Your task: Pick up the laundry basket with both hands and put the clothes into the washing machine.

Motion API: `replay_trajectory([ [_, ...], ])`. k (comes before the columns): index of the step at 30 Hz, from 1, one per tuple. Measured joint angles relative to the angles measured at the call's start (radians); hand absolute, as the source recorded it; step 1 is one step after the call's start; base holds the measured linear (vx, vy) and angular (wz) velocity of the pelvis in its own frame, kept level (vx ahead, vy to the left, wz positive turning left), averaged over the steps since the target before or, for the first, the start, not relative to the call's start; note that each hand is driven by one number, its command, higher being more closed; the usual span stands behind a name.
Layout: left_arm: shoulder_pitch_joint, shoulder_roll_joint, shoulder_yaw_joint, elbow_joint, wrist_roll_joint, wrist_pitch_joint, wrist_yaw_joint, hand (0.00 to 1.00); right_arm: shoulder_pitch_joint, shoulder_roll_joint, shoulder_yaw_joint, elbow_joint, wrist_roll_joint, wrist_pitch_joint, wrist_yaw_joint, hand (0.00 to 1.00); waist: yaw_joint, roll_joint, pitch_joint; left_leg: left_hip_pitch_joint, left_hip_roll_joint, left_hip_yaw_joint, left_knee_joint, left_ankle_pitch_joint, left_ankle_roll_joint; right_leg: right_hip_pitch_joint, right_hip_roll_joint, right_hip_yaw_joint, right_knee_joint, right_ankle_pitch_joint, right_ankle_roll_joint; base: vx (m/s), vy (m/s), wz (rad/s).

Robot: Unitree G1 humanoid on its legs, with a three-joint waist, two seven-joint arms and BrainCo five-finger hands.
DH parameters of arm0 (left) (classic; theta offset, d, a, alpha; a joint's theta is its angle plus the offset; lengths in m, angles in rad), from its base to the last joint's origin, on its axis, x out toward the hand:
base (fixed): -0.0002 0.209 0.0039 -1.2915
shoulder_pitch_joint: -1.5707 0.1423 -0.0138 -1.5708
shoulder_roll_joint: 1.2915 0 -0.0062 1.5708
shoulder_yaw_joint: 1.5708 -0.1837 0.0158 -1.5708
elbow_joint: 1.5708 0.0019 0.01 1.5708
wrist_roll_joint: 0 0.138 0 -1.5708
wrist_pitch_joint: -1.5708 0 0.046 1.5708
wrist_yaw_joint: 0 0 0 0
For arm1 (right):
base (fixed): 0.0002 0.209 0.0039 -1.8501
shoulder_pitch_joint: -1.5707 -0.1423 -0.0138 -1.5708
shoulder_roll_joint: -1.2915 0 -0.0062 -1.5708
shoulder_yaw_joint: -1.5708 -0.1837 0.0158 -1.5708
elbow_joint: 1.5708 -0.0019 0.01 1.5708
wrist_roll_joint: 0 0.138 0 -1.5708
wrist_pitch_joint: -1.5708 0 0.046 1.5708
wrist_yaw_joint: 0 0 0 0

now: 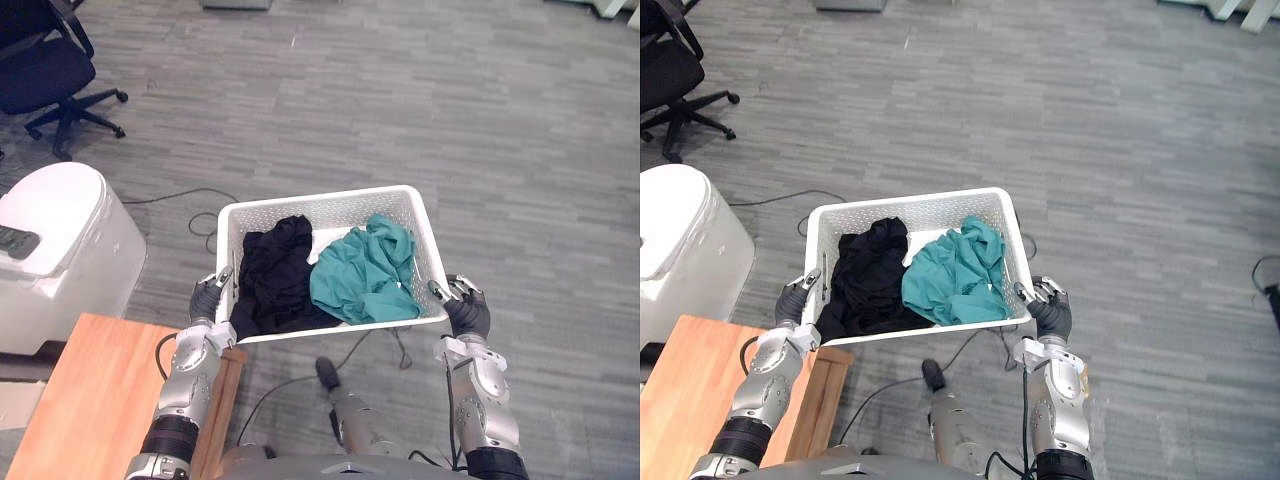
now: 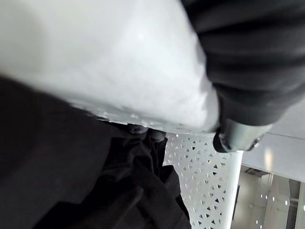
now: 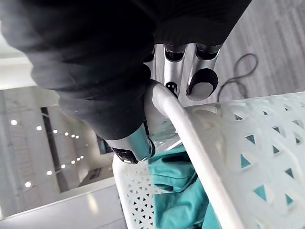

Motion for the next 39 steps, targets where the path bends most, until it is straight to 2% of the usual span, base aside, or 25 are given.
replay_trajectory([
  [1, 0.055, -0.006, 0.015, -0.056, -0.012, -0.007, 0.000, 1.00, 0.018, -0.005, 0.022, -0.056, 0.000, 0.000, 0.001, 1.00, 0.017, 0.005, -0.002, -0.084, 0.039, -0.037, 0.242, 0.125, 0.138, 0.035, 0.031, 0.026, 0.044, -0.035, -0.027, 0.21, -0.152, -0.80],
  [3, 0.092, -0.021, 0.037, -0.090, -0.018, -0.024, -0.005, 1.00, 0.033, -0.009, 0.042, -0.110, 0.000, 0.000, 0.004, 1.00, 0.050, 0.003, -0.002, -0.153, 0.041, -0.093, 0.390, 0.344, 0.116, 0.077, 0.054, 0.083, 0.068, -0.066, -0.063, 0.28, -0.086, -0.85],
  [5, 0.111, -0.037, 0.038, -0.091, -0.025, -0.043, -0.006, 1.00, 0.022, -0.026, 0.048, -0.136, 0.001, -0.002, 0.000, 1.00, 0.069, 0.007, -0.005, -0.253, -0.018, -0.153, 0.485, 0.232, 0.037, 0.121, 0.065, 0.140, 0.066, -0.083, -0.088, 0.29, 0.004, -0.71],
  [6, 0.113, -0.040, 0.037, -0.090, -0.027, -0.045, -0.008, 1.00, 0.000, -0.044, 0.051, -0.124, 0.001, -0.002, 0.000, 1.00, 0.084, 0.004, -0.003, -0.298, -0.083, -0.180, 0.427, 0.157, 0.036, 0.141, 0.058, 0.177, 0.062, -0.093, -0.100, 0.18, 0.023, -0.67],
  [7, 0.116, -0.040, 0.037, -0.090, -0.027, -0.045, -0.011, 1.00, -0.011, -0.052, 0.054, -0.115, 0.001, 0.000, 0.000, 1.00, 0.093, 0.002, -0.001, -0.316, -0.105, -0.182, 0.373, 0.127, 0.030, 0.149, 0.058, 0.194, 0.056, -0.094, -0.102, 0.23, 0.038, -0.76],
  [8, 0.121, -0.041, 0.038, -0.087, -0.028, -0.045, -0.013, 1.00, -0.025, -0.055, 0.055, -0.107, 0.001, 0.002, 0.000, 1.00, 0.099, 0.002, -0.001, -0.337, -0.143, -0.184, 0.189, 0.095, 0.012, 0.169, 0.055, 0.221, 0.043, -0.099, -0.110, 0.30, 0.052, -0.53],
  [9, 0.129, -0.049, 0.039, -0.089, -0.028, -0.045, -0.013, 1.00, -0.026, -0.058, 0.055, -0.106, 0.002, 0.001, 0.000, 1.00, 0.096, 0.006, -0.005, -0.336, -0.178, -0.205, -0.080, 0.110, -0.022, 0.188, 0.049, 0.231, 0.017, -0.101, -0.114, 0.30, 0.043, -0.37],
  [11, 0.134, -0.059, 0.042, -0.090, -0.026, -0.049, -0.013, 1.00, -0.043, -0.076, 0.056, -0.071, 0.003, -0.005, 0.003, 1.00, 0.093, 0.025, -0.016, -0.334, -0.210, -0.274, -0.368, 0.189, -0.077, 0.207, 0.059, 0.258, -0.007, -0.119, -0.102, 0.25, 0.018, -0.46],
  [13, 0.137, -0.060, 0.051, -0.089, -0.021, -0.048, -0.013, 1.00, -0.071, -0.072, 0.065, -0.020, -0.002, 0.001, 0.001, 1.00, 0.111, 0.023, -0.020, -0.339, -0.207, -0.275, -0.428, 0.262, -0.066, 0.224, 0.070, 0.307, 0.011, -0.159, -0.088, 0.33, 0.038, -0.89],
  [14, 0.149, -0.060, 0.057, -0.089, -0.020, -0.048, -0.013, 1.00, -0.077, -0.071, 0.071, -0.007, -0.006, 0.001, 0.001, 1.00, 0.115, 0.023, -0.033, -0.335, -0.206, -0.233, -0.456, 0.295, -0.063, 0.221, 0.066, 0.333, 0.036, -0.190, -0.071, 0.42, 0.096, -0.81],
  [16, 0.154, -0.063, 0.054, -0.089, -0.019, -0.048, -0.015, 1.00, -0.075, -0.075, 0.068, 0.004, -0.007, 0.001, 0.000, 1.00, 0.105, 0.027, -0.052, -0.281, -0.225, -0.190, -0.531, 0.410, -0.002, 0.214, 0.057, 0.356, 0.113, -0.264, -0.031, 0.46, 0.131, -0.57],
  [17, 0.146, -0.065, 0.056, -0.088, -0.017, -0.043, -0.015, 1.00, -0.074, -0.070, 0.062, 0.019, -0.009, 0.002, 0.001, 1.00, 0.100, 0.005, -0.055, -0.243, -0.258, -0.152, -0.562, 0.438, 0.077, 0.204, 0.039, 0.361, 0.200, -0.316, 0.065, 0.39, 0.101, -0.31],
  [18, 0.144, -0.068, 0.055, -0.088, -0.016, -0.042, -0.015, 1.00, -0.074, -0.063, 0.059, 0.027, -0.009, 0.003, 0.001, 1.00, 0.100, -0.001, -0.056, -0.228, -0.271, -0.143, -0.561, 0.425, 0.095, 0.198, 0.034, 0.358, 0.247, -0.329, 0.132, 0.55, 0.077, -0.39],
  [19, 0.146, -0.067, 0.055, -0.088, -0.016, -0.040, -0.013, 1.00, -0.073, -0.046, 0.055, 0.039, -0.010, 0.008, 0.001, 1.00, 0.106, -0.014, -0.054, -0.179, -0.293, -0.123, -0.569, 0.403, 0.121, 0.177, 0.039, 0.352, 0.384, -0.333, 0.297, 0.44, 0.019, -0.47],
  [21, 0.148, -0.054, 0.056, -0.088, -0.016, -0.039, -0.008, 1.00, -0.068, -0.029, 0.057, 0.041, -0.011, 0.013, 0.002, 1.00, 0.112, -0.022, -0.050, -0.098, -0.315, -0.126, -0.574, 0.371, 0.140, 0.118, 0.032, 0.296, 0.625, -0.304, 0.296, 0.38, 0.041, -0.59],
  [22, 0.147, -0.043, 0.061, -0.088, -0.016, -0.040, -0.003, 1.00, -0.065, -0.024, 0.059, 0.040, -0.011, 0.013, 0.004, 1.00, 0.110, -0.015, -0.048, -0.047, -0.313, -0.127, -0.568, 0.330, 0.133, 0.074, 0.015, 0.228, 0.742, -0.318, 0.280, 0.36, 0.109, -0.57],
  [24, 0.132, -0.033, 0.061, -0.088, -0.016, -0.042, -0.003, 1.00, -0.045, -0.015, 0.059, 0.036, -0.011, 0.012, 0.005, 1.00, 0.105, -0.011, -0.052, 0.003, -0.293, -0.126, -0.566, 0.273, 0.123, -0.009, -0.014, 0.130, 0.782, -0.356, 0.193, 0.26, 0.092, -0.35],
  [25, 0.119, -0.027, 0.059, -0.088, -0.015, -0.042, -0.004, 1.00, -0.040, -0.011, 0.057, 0.031, -0.011, 0.012, 0.004, 1.00, 0.101, -0.014, -0.053, 0.011, -0.286, -0.129, -0.567, 0.253, 0.122, -0.056, -0.021, 0.095, 0.744, -0.369, 0.157, 0.20, 0.002, 0.00],
  [27, 0.090, -0.016, 0.039, -0.085, -0.014, -0.038, -0.004, 1.00, -0.022, 0.001, 0.031, -0.004, -0.010, 0.013, 0.003, 1.00, 0.078, -0.023, -0.052, 0.018, -0.280, -0.165, -0.571, 0.229, 0.115, -0.134, -0.026, 0.080, 0.548, -0.369, 0.132, 0.18, -0.043, 0.24],
  [28, 0.081, -0.018, 0.029, -0.085, -0.014, -0.033, -0.004, 1.00, 0.000, 0.002, 0.013, -0.029, -0.009, 0.012, 0.003, 1.00, 0.076, -0.023, -0.050, 0.033, -0.280, -0.180, -0.578, 0.220, 0.109, -0.148, -0.029, 0.081, 0.436, -0.346, 0.126, 0.16, -0.077, 0.44],
  [30, 0.081, -0.018, 0.009, -0.084, -0.007, -0.032, -0.010, 1.00, 0.051, 0.003, -0.002, -0.073, -0.007, 0.012, 0.003, 1.00, 0.055, -0.034, -0.054, 0.074, -0.284, -0.230, -0.580, 0.178, 0.085, -0.119, -0.055, 0.092, 0.091, -0.187, 0.120, 0.30, -0.133, 0.65],
  [32, 0.082, -0.014, 0.004, -0.079, 0.002, -0.032, -0.014, 1.00, 0.069, 0.003, 0.002, -0.081, -0.007, 0.010, 0.005, 1.00, 0.042, -0.057, -0.061, 0.105, -0.294, -0.274, -0.566, 0.120, 0.082, -0.104, -0.079, 0.123, 0.011, -0.088, 0.112, 0.36, -0.179, 0.75],
  [34, 0.095, -0.028, 0.001, -0.078, 0.003, -0.031, -0.017, 1.00, 0.079, 0.001, -0.005, -0.082, -0.006, 0.013, 0.005, 1.00, 0.040, -0.037, -0.079, 0.116, -0.254, -0.297, -0.508, 0.036, 0.074, -0.100, -0.071, 0.044, 0.061, -0.033, 0.073, 0.44, -0.204, 0.70],
  [36, 0.107, -0.066, 0.007, -0.078, 0.002, -0.029, -0.027, 1.00, 0.073, 0.000, -0.016, -0.082, 0.000, 0.015, 0.001, 1.00, 0.042, -0.008, -0.094, 0.010, -0.194, -0.279, -0.180, -0.001, 0.048, -0.079, -0.050, -0.032, 0.102, -0.063, -0.006, 0.48, -0.215, 0.70],
  [39, 0.146, -0.083, 0.017, -0.078, 0.001, -0.027, -0.027, 1.00, 0.080, -0.006, -0.003, -0.093, 0.004, 0.017, 0.003, 1.00, 0.072, 0.005, -0.086, -0.107, -0.095, -0.264, 0.280, 0.101, 0.006, 0.041, -0.008, -0.060, 0.087, -0.089, -0.046, 0.49, -0.217, 0.09],
])
